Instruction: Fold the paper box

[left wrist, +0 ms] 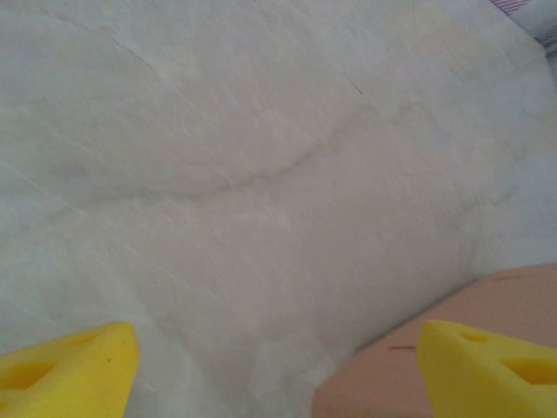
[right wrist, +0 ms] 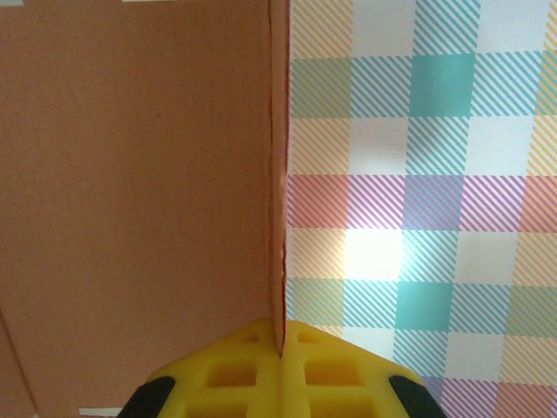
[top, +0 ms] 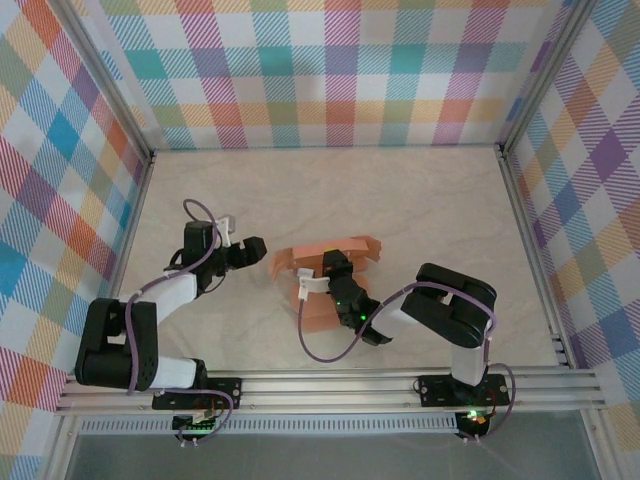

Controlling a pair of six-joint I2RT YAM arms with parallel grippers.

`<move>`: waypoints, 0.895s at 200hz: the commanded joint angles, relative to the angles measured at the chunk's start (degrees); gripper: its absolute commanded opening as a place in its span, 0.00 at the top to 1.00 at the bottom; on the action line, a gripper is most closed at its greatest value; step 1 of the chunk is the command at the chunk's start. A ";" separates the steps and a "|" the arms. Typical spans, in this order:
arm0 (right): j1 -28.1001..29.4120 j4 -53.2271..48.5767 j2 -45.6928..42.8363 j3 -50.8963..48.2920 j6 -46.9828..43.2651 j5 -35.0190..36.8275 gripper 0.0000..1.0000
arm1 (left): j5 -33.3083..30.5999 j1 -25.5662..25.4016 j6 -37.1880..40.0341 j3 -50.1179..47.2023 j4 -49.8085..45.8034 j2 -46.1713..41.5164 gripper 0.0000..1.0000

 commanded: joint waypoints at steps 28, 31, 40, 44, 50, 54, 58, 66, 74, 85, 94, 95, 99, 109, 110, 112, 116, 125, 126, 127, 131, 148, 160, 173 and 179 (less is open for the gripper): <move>-0.42 -0.35 -2.66 -1.00 2.97 1.28 1.00 | 5.84 -2.35 3.26 -1.70 -0.10 -0.55 0.36; -0.39 -0.30 -2.67 -0.95 2.97 1.26 1.00 | 5.85 -2.49 3.24 -1.54 0.19 -0.13 0.37; -0.39 -0.28 -2.63 -0.97 2.98 1.30 1.00 | 5.73 -2.97 3.20 -0.68 0.50 1.19 0.37; -0.42 -0.28 -2.59 -0.95 2.98 1.29 1.00 | 5.77 -3.19 3.26 -0.24 0.73 1.91 0.37; -0.33 -0.15 -2.63 -0.97 2.89 1.30 1.00 | 5.54 -3.48 3.38 0.44 1.17 3.01 0.38; -0.30 -0.11 -2.69 -0.99 2.92 1.26 1.00 | 5.54 -3.62 3.60 0.94 1.44 3.82 0.42; -0.33 -0.19 -2.80 -0.98 2.97 1.25 1.00 | 5.71 -3.62 3.71 1.55 1.59 4.65 0.46; -0.35 -0.24 -3.01 -1.09 2.97 1.29 1.00 | 6.45 -3.77 4.20 2.66 1.48 6.37 0.48; -0.32 -0.62 -3.19 -1.05 3.25 1.25 1.00 | 7.54 -3.88 4.94 3.80 0.90 7.81 0.48; -0.36 -1.68 -3.69 -1.00 3.95 1.29 1.00 | 8.81 -4.12 5.87 4.65 0.14 9.12 0.48; -0.43 -2.92 -4.11 -0.98 4.87 1.15 1.00 | 9.43 -4.39 6.34 4.71 -0.11 9.41 0.48; -0.43 -3.10 -4.18 -1.00 5.02 1.20 1.00 | 9.50 -4.44 6.35 4.70 -0.04 9.38 0.48; -0.37 -3.76 -4.40 -0.96 5.56 1.18 1.00 | 9.84 -4.57 6.49 4.61 0.02 9.32 0.48; -0.44 -5.40 -4.83 -1.00 6.89 1.20 1.00 | 10.28 -5.15 6.88 4.11 0.21 8.74 0.48; -0.48 -5.56 -4.89 -0.96 7.00 1.23 1.00 | 10.32 -5.17 6.93 4.05 0.25 8.69 0.48; -0.47 -5.80 -4.99 -0.98 7.19 1.27 1.00 | 10.36 -5.30 6.96 3.95 0.28 8.48 0.48; -0.52 -6.31 -5.09 -0.95 7.57 1.18 1.00 | 10.37 -5.62 7.17 3.75 0.29 8.12 0.48; -0.68 -6.96 -5.10 -0.90 8.14 1.17 1.00 | 10.45 -6.22 7.79 3.42 0.05 7.46 0.48; -0.69 -7.05 -5.12 -0.87 8.20 1.17 1.00 | 10.45 -6.28 7.87 3.39 -0.01 7.35 0.47; -0.69 -7.09 -5.13 -0.90 8.27 1.17 1.00 | 10.45 -6.36 7.95 3.34 -0.04 7.29 0.48; -0.66 -7.13 -5.01 -0.92 8.33 1.17 1.00 | 10.41 -6.60 8.22 3.14 -0.19 6.95 0.47; -0.77 -7.56 -4.75 -0.62 8.72 1.17 1.00 | 10.22 -7.69 9.16 2.06 -0.19 5.47 0.47; -0.85 -8.43 -4.90 -0.34 9.38 1.01 1.00 | 9.42 -8.38 9.30 0.70 0.60 4.33 0.47; -0.87 -10.12 -5.18 -0.01 10.53 0.90 1.00 | 8.09 -9.39 9.75 -0.72 1.67 2.97 0.47; -0.79 -10.74 -5.41 0.08 11.06 0.79 1.00 | 7.00 -9.97 10.23 -1.45 2.45 2.27 0.47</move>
